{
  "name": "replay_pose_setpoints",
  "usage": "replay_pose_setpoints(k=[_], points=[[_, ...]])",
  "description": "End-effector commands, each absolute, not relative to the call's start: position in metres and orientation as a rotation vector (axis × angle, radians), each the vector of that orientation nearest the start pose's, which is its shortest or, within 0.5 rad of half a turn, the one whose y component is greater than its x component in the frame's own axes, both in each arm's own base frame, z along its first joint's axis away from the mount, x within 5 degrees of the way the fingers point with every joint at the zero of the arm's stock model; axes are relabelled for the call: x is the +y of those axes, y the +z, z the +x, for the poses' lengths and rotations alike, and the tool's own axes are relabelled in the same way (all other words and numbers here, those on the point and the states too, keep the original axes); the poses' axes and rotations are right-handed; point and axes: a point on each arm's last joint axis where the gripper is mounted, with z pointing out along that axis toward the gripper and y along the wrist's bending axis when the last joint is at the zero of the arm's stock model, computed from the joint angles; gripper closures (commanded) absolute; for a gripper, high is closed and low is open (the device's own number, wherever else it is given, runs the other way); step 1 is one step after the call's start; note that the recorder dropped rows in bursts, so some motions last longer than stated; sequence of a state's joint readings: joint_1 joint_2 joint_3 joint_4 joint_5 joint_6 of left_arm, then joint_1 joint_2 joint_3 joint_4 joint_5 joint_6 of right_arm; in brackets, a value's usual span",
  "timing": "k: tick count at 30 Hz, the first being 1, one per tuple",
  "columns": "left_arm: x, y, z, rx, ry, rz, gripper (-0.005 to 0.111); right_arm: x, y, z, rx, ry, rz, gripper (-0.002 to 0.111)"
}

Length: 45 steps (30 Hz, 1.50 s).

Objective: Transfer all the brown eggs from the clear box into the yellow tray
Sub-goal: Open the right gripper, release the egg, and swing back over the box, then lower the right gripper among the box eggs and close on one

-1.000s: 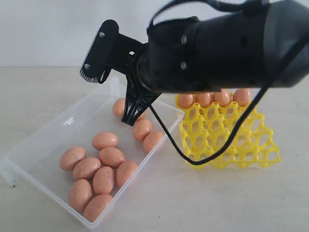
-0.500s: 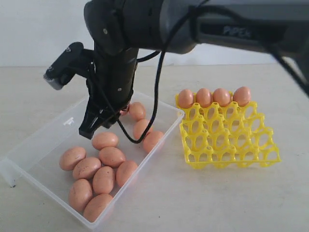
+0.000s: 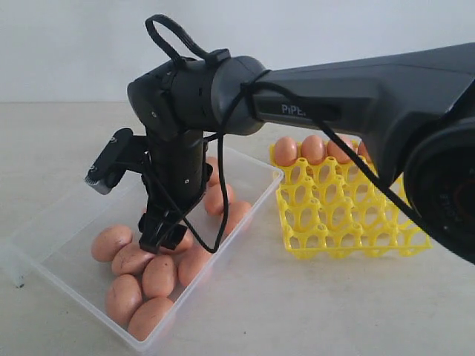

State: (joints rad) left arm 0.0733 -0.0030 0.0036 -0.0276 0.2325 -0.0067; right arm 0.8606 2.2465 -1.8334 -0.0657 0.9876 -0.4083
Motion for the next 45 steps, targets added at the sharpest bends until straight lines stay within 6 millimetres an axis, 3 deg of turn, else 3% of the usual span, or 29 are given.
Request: replay_pose_setpoints(k=[1,5,13,21,23,26,27,42,45], points=[[0.003,0.191,0.055,1.722,0.020,-0.083,0.111,0.360,0.176,0.318,2.238,0.021,-1.704,0.035],[0.003,0.191,0.055,1.722,0.020,-0.083,0.111,0.359,0.173,0.323,2.278,0.043,-1.636,0.035],[0.003,0.191,0.055,1.722,0.020,-0.083,0.111,0.358,0.143,0.323,2.403,0.033,-1.614,0.035],[0.003,0.192,0.055,1.718,0.025,-0.077,0.111,0.360,0.139,0.324,2.548,0.074,-1.364,0.038],[0.003,0.192,0.055,1.715,0.025,-0.077,0.111,0.359,0.138,0.324,2.561,0.071,-1.350,0.054],[0.003,0.192,0.055,1.715,0.025,-0.077,0.111,0.359,0.138,0.325,2.569,0.070,-1.311,0.101],[0.003,0.192,0.055,1.715,0.025,-0.077,0.111,0.360,0.139,0.325,2.562,0.071,-1.303,0.108],[0.003,0.192,0.055,1.715,0.025,-0.077,0.111,0.367,0.147,0.340,2.316,0.015,-1.371,0.107],[0.003,0.192,0.055,1.715,0.025,-0.077,0.111,0.364,0.150,0.342,2.286,-0.054,-1.432,0.096]])
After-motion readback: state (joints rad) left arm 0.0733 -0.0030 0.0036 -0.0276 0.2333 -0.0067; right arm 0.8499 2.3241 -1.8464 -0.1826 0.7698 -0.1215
